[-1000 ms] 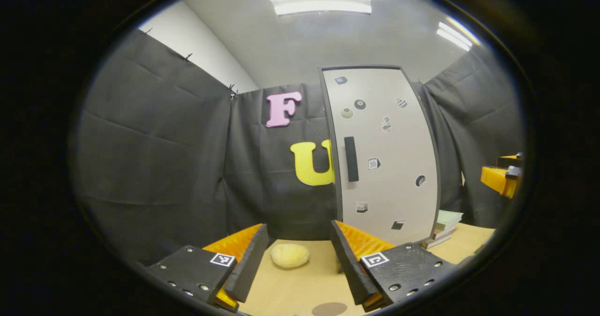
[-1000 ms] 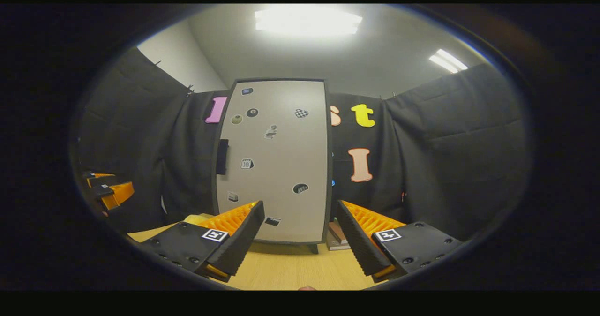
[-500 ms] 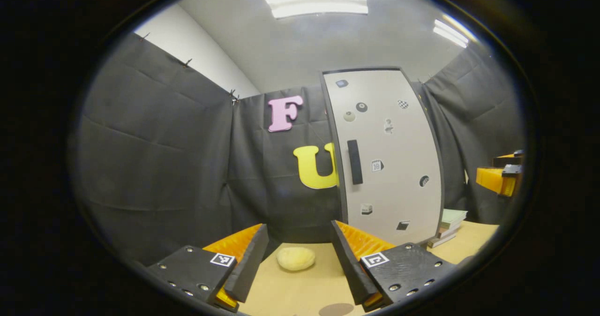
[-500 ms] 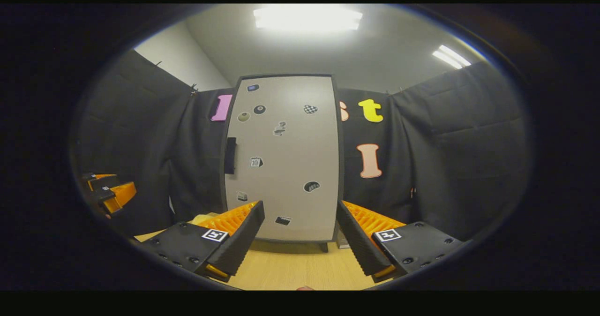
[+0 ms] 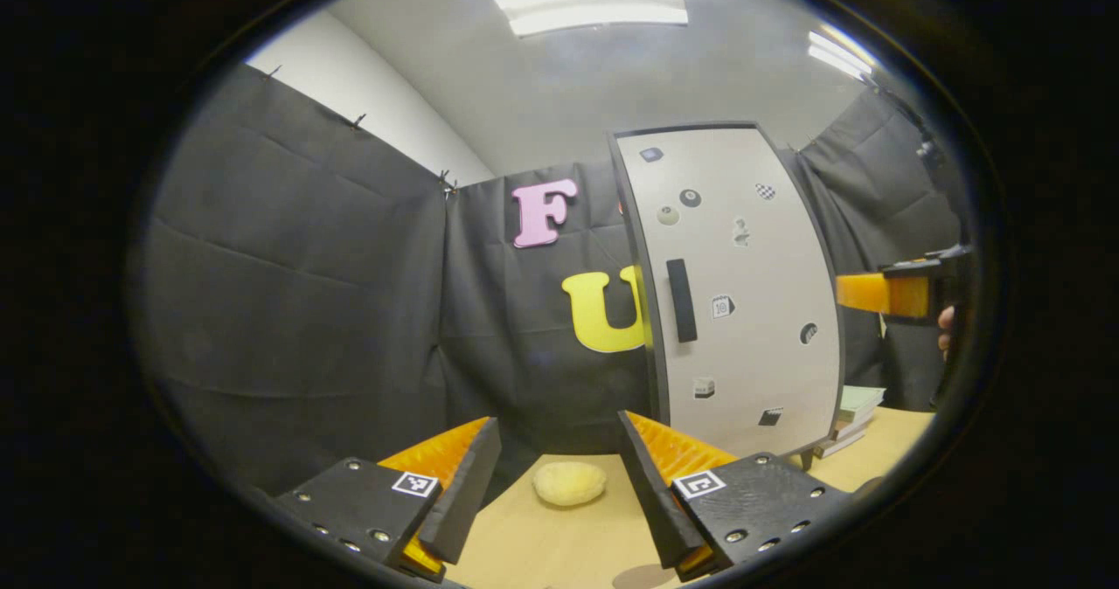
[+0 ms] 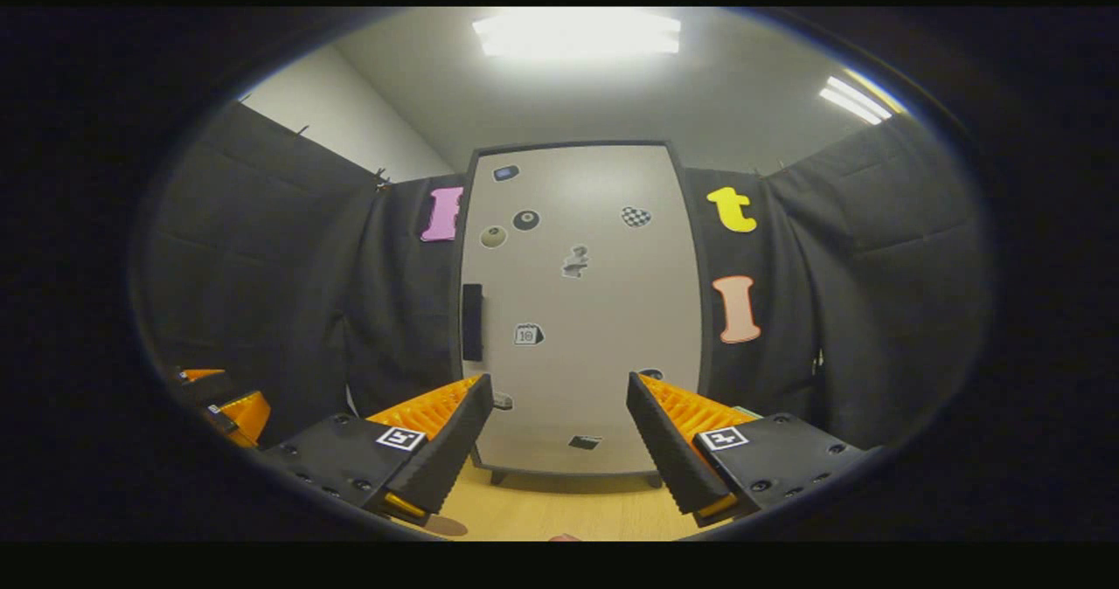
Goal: Open the cabinet door with the right hand, grasp the bottle in the cabinet with the left hand and place it on the coaster, then close the cabinet door with the right hand.
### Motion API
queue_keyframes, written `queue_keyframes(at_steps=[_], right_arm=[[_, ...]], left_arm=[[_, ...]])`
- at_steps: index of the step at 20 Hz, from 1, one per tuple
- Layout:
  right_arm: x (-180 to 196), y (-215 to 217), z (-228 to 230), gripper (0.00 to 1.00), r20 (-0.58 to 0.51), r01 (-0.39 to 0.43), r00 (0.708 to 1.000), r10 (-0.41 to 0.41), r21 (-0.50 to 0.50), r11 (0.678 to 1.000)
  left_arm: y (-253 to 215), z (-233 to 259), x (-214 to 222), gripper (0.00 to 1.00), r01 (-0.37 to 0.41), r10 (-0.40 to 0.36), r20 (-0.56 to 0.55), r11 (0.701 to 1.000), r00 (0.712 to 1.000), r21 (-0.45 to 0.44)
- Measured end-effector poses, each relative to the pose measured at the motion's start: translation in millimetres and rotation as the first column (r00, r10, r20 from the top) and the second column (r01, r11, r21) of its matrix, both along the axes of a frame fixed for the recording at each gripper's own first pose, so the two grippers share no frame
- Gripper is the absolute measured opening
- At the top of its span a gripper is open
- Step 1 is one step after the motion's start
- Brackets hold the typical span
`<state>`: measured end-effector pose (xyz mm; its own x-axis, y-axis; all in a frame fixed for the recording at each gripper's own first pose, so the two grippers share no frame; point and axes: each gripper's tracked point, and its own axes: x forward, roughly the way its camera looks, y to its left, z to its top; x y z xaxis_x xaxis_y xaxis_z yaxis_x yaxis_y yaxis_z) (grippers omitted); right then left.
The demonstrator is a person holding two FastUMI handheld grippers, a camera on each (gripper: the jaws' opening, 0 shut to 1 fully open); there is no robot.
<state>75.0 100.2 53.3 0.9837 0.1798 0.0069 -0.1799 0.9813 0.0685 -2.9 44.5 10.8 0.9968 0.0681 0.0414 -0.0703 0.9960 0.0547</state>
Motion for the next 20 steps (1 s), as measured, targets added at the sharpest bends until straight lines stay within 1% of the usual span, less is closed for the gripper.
queue_keyframes(at_steps=[3, 4, 7, 8, 9, 10, 11, 13, 15, 19, 20], right_arm=[[21.6, 25.9, 13.2, 0.98, 0.013, -0.035, 0.999, 0.035, -0.004, 0.999], [28.7, 35.0, 16.9, 0.95, 0.018, -0.043, 0.999, 0.043, -0.005, 0.999], [49.4, 62.8, 23.8, 0.95, 0.028, -0.07, 0.997, 0.07, -0.006, 0.998], [55.5, 72.2, 25.8, 0.95, 0.031, -0.081, 0.996, 0.082, -0.002, 0.997], [63.0, 82.3, 29.7, 0.95, 0.036, -0.093, 0.995, 0.093, 0.001, 0.996], [70.8, 90.2, 32.0, 0.97, 0.039, -0.098, 0.994, 0.098, 0.003, 0.995], [78.8, 97.5, 33.9, 0.95, 0.034, -0.104, 0.994, 0.104, 0.003, 0.995], [96.1, 113.2, 31.7, 0.95, 0.009, -0.117, 0.993, 0.117, -0.005, 0.993], [116.1, 123.3, 29.1, 0.95, -0.014, -0.116, 0.993, 0.116, -0.014, 0.993], [149.3, 140.5, 17.0, 0.95, -0.061, -0.083, 0.995, 0.081, -0.023, 0.996], [161.4, 142.3, 12.6, 0.95, -0.078, -0.077, 0.994, 0.076, -0.02, 0.997]], left_arm=[[14.7, -7.4, -2.9, 0.8, -0.029, 0.029, -0.014, 1.0, 0.999, 0.0], [20.0, -10.0, -3.8, 0.8, -0.041, 0.041, -0.02, 0.999, 0.999, -0.001], [39.3, -15.9, -9.4, 0.8, -0.08, 0.08, -0.035, 0.997, 0.996, -0.001], [46.2, -17.7, -10.4, 0.82, -0.097, 0.097, -0.038, 0.995, 0.995, 0.003], [56.3, -19.1, -15.3, 0.82, -0.115, 0.116, -0.039, 0.993, 0.993, 0.008], [65.7, -20.0, -19.1, 0.8, -0.133, 0.134, -0.042, 0.991, 0.99, 0.013], [74.4, -21.1, -23.1, 0.8, -0.151, 0.152, -0.045, 0.988, 0.987, 0.018], [91.8, -22.7, -31.4, 0.79, -0.185, 0.186, -0.046, 0.982, 0.981, 0.028], [108.6, -24.9, -36.2, 0.8, -0.216, 0.218, -0.052, 0.976, 0.975, 0.031], [137.7, -27.9, -50.5, 0.8, -0.272, 0.274, -0.058, 0.962, 0.96, 0.038], [143.8, -30.0, -52.1, 0.82, -0.284, 0.286, -0.062, 0.958, 0.956, 0.039]])
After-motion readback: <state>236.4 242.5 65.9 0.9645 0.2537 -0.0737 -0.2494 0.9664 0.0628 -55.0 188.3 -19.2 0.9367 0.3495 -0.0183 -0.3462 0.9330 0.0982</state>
